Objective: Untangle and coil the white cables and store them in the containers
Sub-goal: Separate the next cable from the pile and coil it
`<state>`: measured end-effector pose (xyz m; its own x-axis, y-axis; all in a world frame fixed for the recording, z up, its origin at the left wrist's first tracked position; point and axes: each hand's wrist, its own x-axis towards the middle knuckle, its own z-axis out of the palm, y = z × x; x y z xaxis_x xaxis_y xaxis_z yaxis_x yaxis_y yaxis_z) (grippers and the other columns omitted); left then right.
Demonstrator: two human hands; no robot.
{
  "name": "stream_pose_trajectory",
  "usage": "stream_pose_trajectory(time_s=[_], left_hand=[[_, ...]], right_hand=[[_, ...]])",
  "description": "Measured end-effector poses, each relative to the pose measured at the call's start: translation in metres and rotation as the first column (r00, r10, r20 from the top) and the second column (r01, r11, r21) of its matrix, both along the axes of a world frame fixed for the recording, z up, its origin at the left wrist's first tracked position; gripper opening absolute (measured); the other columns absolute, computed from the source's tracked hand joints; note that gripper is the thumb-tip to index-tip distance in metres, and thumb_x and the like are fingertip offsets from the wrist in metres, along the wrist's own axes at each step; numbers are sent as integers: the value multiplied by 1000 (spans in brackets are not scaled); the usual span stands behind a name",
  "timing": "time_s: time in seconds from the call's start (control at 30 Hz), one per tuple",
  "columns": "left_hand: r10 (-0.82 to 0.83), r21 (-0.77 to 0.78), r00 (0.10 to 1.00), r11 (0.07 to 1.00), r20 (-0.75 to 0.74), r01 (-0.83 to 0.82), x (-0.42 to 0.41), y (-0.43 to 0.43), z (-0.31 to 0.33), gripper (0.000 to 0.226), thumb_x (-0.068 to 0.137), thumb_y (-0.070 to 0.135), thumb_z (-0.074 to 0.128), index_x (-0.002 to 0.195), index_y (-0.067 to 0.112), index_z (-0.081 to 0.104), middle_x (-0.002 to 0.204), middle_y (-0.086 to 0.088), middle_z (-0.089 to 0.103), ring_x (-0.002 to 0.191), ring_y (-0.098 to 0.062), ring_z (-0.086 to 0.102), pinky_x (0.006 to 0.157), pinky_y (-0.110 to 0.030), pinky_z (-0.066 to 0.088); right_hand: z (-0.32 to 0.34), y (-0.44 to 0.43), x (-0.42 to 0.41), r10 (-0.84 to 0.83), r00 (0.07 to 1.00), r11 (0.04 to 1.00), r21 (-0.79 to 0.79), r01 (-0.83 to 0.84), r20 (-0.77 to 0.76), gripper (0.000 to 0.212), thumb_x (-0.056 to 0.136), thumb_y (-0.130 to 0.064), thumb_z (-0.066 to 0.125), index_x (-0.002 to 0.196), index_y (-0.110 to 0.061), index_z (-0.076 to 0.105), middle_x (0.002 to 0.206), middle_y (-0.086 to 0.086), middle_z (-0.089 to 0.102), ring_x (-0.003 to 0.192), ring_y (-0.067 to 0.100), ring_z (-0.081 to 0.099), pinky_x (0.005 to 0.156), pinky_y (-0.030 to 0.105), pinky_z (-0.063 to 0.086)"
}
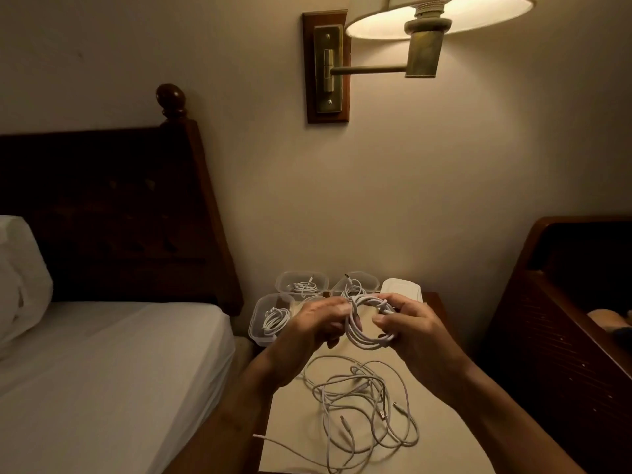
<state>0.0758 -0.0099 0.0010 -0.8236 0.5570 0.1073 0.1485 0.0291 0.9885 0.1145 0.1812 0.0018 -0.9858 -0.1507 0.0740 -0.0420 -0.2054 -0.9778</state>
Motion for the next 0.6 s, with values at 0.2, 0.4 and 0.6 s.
stream_pose_trajectory(time_s=[0.2,0.4,0.6], left_hand=[[0,-6,1000,1000,13,0,2,2,0,30,101,37,47,92,26,74,87,-16,47,74,-21,39,68,-28,39],[15,-5,1000,1000,-14,-15,3,6,10,41,104,39,43,100,9,71,72,-11,39,66,-13,37,64,-25,33],[91,-225,961,962,-261,-153,5,14,7,34,110,31,41,94,11,63,72,13,49,70,-5,44,69,-24,41]], right_hand=[[6,7,2,-97,979,916,370,159,-179,25,102,-7,49,115,-19,66,83,-18,69,79,1,62,68,19,50],[3,9,5,-65,924,687,655,315,-377,40,107,-23,42,146,-28,40,98,-6,67,87,5,60,77,16,51],[-2,13,-1,-126,678,453,566,688,-724,39,94,-18,63,132,-6,64,101,4,59,83,9,59,68,23,56]])
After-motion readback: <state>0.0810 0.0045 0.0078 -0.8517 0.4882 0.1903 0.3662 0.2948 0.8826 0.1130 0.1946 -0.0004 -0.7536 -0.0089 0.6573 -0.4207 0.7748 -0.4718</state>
